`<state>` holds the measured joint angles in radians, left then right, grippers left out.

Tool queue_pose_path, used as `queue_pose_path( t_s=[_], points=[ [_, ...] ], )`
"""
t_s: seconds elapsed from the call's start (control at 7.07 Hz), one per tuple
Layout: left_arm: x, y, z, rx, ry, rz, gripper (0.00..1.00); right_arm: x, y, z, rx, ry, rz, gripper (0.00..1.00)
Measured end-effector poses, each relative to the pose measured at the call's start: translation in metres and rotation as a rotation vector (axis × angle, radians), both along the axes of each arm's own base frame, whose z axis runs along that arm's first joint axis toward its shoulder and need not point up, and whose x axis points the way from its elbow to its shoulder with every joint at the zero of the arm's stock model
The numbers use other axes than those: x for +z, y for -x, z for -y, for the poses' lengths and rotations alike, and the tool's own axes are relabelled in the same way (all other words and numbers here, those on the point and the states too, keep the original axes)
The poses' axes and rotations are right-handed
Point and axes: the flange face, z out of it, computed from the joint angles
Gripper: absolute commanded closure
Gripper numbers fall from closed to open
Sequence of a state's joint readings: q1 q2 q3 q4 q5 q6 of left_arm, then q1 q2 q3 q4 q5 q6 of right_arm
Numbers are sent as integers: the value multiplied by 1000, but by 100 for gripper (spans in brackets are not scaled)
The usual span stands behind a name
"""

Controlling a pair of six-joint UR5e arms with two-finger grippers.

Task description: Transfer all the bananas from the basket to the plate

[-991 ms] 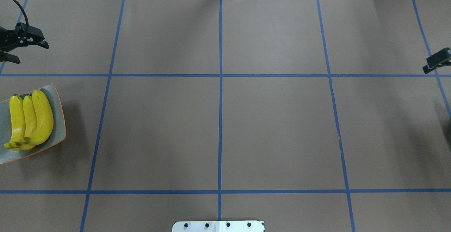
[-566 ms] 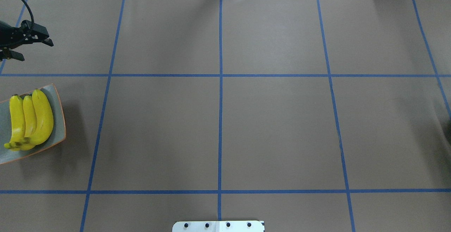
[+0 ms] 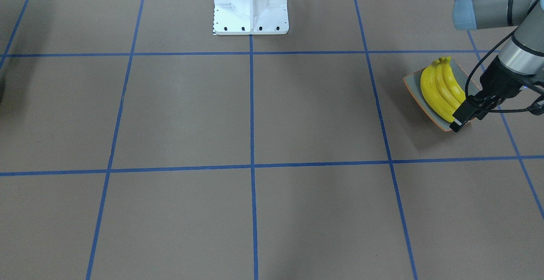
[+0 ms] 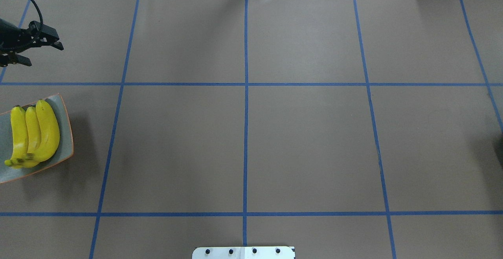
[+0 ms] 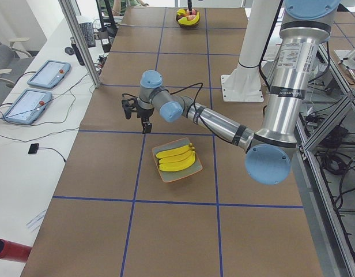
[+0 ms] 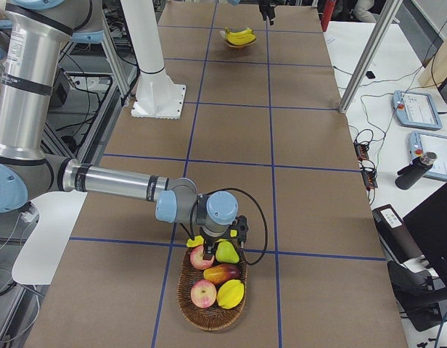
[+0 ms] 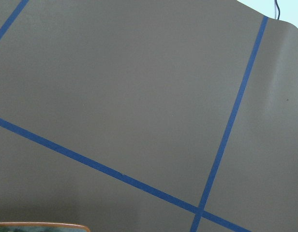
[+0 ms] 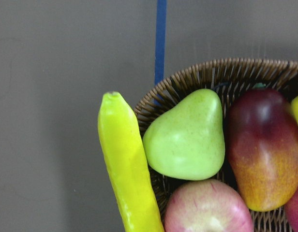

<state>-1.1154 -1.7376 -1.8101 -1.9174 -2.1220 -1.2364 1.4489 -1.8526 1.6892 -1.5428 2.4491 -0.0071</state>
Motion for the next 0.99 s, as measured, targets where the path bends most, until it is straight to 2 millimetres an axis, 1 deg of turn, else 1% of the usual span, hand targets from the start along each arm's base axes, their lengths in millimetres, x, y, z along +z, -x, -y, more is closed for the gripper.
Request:
queue_pose_path(
  t_s=[0.14, 0.42, 0.99],
  points=[
    [-2, 0, 1, 0, -3, -2, 0, 5, 1, -8, 1, 23, 23, 0],
    [-5, -1, 1, 1, -8, -5, 0, 14, 1, -17, 2, 55, 35, 0],
    [-8, -2, 3, 1, -14, -8, 0, 20, 5, -25, 0, 79, 69, 0]
  ],
)
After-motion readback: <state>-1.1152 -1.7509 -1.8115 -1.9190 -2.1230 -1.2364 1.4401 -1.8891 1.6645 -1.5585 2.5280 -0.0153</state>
